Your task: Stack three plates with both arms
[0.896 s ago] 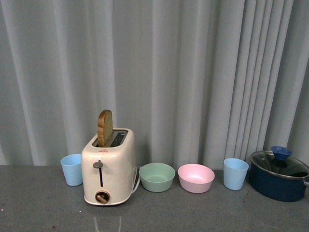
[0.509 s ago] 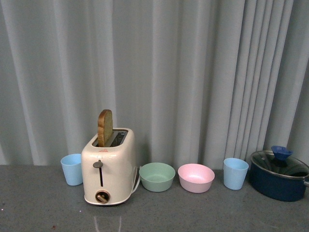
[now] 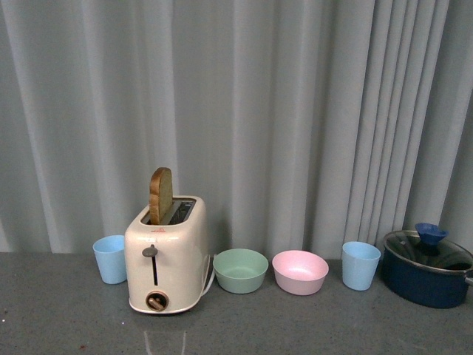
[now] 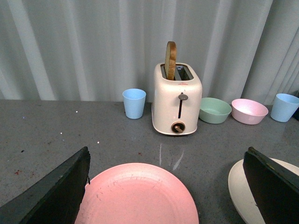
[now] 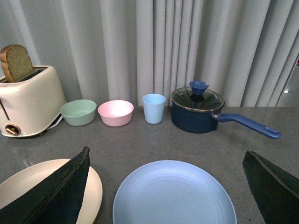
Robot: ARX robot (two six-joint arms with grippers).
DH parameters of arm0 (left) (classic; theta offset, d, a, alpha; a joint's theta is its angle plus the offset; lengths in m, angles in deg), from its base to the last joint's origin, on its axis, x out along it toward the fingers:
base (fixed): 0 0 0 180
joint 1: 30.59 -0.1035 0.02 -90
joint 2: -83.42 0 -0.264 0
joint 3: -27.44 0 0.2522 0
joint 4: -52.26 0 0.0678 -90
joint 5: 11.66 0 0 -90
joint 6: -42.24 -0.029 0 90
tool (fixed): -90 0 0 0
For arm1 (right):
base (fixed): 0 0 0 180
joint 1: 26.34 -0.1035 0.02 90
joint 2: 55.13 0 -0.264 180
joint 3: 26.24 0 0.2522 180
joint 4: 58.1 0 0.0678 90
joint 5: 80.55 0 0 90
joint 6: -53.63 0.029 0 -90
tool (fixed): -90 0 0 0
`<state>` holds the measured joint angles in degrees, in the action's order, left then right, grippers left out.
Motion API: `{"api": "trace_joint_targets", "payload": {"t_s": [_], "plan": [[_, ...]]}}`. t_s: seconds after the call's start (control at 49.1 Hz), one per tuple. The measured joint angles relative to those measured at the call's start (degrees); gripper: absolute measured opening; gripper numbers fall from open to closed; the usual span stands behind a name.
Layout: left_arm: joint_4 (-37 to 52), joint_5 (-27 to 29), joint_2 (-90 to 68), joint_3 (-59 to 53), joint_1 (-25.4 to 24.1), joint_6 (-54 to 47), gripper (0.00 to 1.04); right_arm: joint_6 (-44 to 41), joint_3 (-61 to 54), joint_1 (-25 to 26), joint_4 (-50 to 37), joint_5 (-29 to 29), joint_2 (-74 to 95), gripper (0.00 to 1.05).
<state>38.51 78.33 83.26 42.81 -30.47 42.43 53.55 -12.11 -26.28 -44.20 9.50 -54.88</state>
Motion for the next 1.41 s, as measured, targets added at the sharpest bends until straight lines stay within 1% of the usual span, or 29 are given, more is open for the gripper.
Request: {"api": "trace_joint_targets", "payload": {"t_s": [0.204,0.224,0.244,0.285,0.305,0.326,0.367,0.407,0.468,0.53,0.611,0.692,0.794,0.896,1.222,1.283,1.405], "plan": [[0.0,0.0,0.0,0.0,0.0,0.0,0.98,0.0,0.0,0.0,0.0,0.0,0.0,0.97],[-0.5,-0.8,-0.4,0.2,-0.2,-0.1,0.98,0.0,0.0,0.0,0.0,0.0,0.0,0.97],[-5.5,-5.0,-2.7,1.9,-1.5,-1.0,0.98,0.0,0.0,0.0,0.0,0.0,0.0,0.97],[-14.7,-11.5,-8.3,5.9,-3.4,-2.3,0.98,0.0,0.0,0.0,0.0,0.0,0.0,0.97],[-16.8,-12.2,-10.0,6.8,-3.6,-2.5,0.98,0.0,0.0,0.0,0.0,0.0,0.0,0.97],[-20.4,-15.0,-13.3,8.8,-3.8,-3.1,0.98,0.0,0.0,0.0,0.0,0.1,0.0,0.97],[-25.2,-17.1,-19.2,11.8,-4.1,-3.6,0.98,0.0,0.0,0.0,0.0,0.2,0.0,0.97],[-25.2,-17.6,-24.1,13.7,-4.2,-4.7,0.98,0.0,0.0,0.0,0.0,0.0,0.0,0.97],[-22.3,-18.2,-29.9,16.2,-4.3,-6.3,0.98,0.0,0.0,0.0,0.0,0.0,0.0,0.97],[-18.2,-20.9,-37.5,20.1,-5.4,-8.2,0.98,0.0,0.0,0.0,0.0,0.0,0.0,0.97],[-12.3,-19.6,-49.2,26.1,-7.5,-11.5,0.98,0.0,0.0,0.0,0.0,0.0,0.0,0.97],[-10.5,-18.6,-60.8,32.0,-9.3,-14.3,0.98,0.0,0.0,0.0,0.0,0.0,0.0,0.97],[-10.6,-14.7,-78.4,40.1,-11.3,-19.7,0.98,0.0,0.0,0.0,0.0,0.0,0.0,0.97],[-14.6,-14.7,-89.1,46.7,-12.9,-23.1,0.98,0.0,0.0,0.0,0.0,0.0,0.0,0.97],[-23.2,-11.4,-106.5,61.6,-16.5,-33.2,0.98,0.0,0.0,0.0,0.0,0.0,0.0,0.97],[-25.0,-10.2,-109.1,63.8,-17.2,-34.8,0.98,0.0,0.0,0.0,0.0,0.0,0.0,0.97],[-29.0,-9.9,-113.4,67.8,-18.4,-36.2,0.98,0.0,0.0,0.0,0.0,0.0,0.0,0.97]]}}
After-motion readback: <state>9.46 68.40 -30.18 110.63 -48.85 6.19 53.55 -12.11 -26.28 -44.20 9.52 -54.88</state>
